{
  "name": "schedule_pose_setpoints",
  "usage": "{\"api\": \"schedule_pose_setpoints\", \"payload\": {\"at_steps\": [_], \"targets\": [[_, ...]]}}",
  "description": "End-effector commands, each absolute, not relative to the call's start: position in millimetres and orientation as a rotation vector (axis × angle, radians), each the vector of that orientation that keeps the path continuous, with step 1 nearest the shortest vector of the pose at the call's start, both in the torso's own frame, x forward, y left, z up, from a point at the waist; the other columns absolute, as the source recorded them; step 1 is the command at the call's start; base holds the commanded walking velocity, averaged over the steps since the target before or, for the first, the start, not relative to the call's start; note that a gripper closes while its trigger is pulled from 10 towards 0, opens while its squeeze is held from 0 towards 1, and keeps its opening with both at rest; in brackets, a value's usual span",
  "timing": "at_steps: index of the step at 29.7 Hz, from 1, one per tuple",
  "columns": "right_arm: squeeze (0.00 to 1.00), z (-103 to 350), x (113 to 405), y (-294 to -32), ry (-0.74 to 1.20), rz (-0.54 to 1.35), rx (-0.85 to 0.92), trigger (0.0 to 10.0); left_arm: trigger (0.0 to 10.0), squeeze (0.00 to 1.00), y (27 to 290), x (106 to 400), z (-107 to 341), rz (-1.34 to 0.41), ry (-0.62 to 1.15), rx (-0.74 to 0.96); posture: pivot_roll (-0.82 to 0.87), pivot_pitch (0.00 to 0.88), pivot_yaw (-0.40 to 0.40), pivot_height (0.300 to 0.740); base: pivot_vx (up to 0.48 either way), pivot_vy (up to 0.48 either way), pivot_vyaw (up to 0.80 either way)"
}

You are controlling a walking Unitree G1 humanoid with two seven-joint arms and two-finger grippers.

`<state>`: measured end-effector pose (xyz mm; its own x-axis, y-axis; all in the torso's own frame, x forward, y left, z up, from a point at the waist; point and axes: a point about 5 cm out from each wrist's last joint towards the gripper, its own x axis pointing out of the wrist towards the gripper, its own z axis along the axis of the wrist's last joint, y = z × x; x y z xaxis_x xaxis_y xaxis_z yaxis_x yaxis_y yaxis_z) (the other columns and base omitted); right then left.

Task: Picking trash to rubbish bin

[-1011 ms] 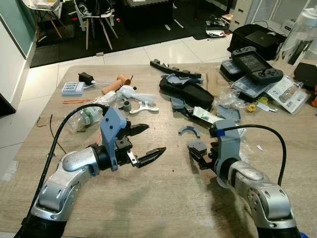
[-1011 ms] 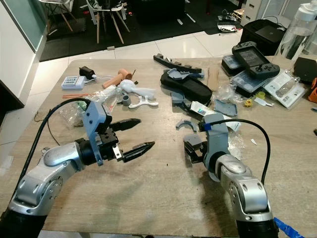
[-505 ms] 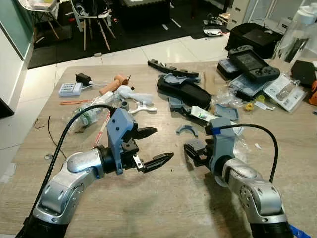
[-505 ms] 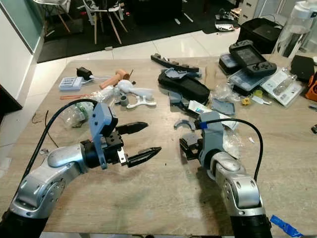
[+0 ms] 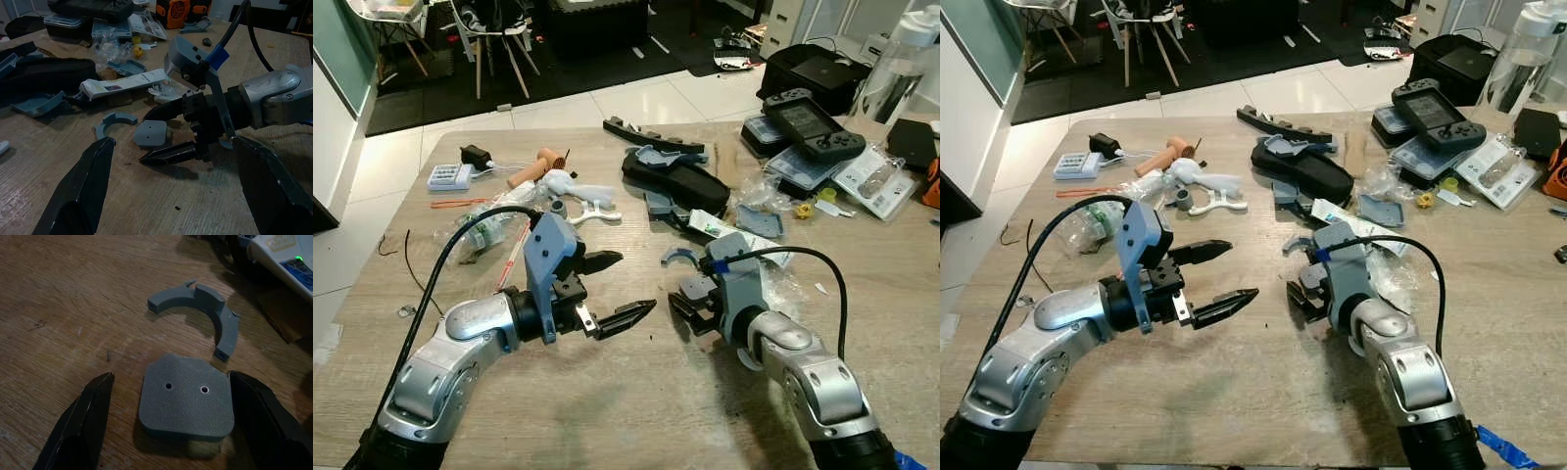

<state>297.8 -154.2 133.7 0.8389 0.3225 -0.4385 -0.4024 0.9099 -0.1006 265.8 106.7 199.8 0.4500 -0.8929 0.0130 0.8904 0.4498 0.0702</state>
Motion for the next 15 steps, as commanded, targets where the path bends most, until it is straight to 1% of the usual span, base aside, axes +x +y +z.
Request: {"api": "schedule_pose_setpoints", "payload": {"at_steps": [1, 6, 7, 8, 9, 10, 15], "targets": [[0.0, 113.9, 291.2, -153.0, 0.533, 0.399, -0.189, 10.0, 10.0, 0.0, 108.9, 265.1, 200.7, -1.099, -0.049, 0.061, -0.02, 0.177, 0.116, 0.74, 0.0, 0.0, 0.0], [0.0, 111.0, 290.3, -154.5, 0.548, 0.378, -0.155, 10.0, 10.0, 0.0, 108.6, 264.3, 200.5, -1.104, -0.046, 0.063, -0.02, 0.17, 0.118, 0.74, 0.0, 0.0, 0.0], [0.0, 109.4, 289.3, -154.0, 0.553, 0.38, -0.141, 3.4, 10.0, 0.0, 108.6, 263.9, 200.3, -1.107, -0.044, 0.065, -0.02, 0.169, 0.119, 0.74, 0.0, 0.0, 0.0], [0.0, 109.4, 289.3, -154.0, 0.553, 0.38, -0.141, 3.4, 10.0, 0.0, 108.6, 263.9, 200.3, -1.107, -0.044, 0.065, -0.02, 0.169, 0.119, 0.74, 0.0, 0.0, 0.0], [0.0, 109.0, 288.8, -153.4, 0.556, 0.382, -0.136, 1.3, 10.0, 0.0, 108.6, 263.8, 200.2, -1.109, -0.042, 0.066, -0.02, 0.168, 0.119, 0.74, 0.0, 0.0, 0.0], [0.0, 108.7, 288.5, -153.0, 0.558, 0.383, -0.131, 0.0, 10.0, 0.0, 108.7, 263.7, 200.0, -1.11, -0.041, 0.067, -0.02, 0.168, 0.119, 0.74, 0.0, 0.0, 0.0], [0.0, 108.8, 287.1, -149.6, 0.563, 0.391, -0.081, 0.0, 10.0, 0.0, 108.9, 263.2, 199.7, -1.114, -0.039, 0.069, -0.02, 0.161, 0.117, 0.74, 0.0, 0.0, 0.0]]}}
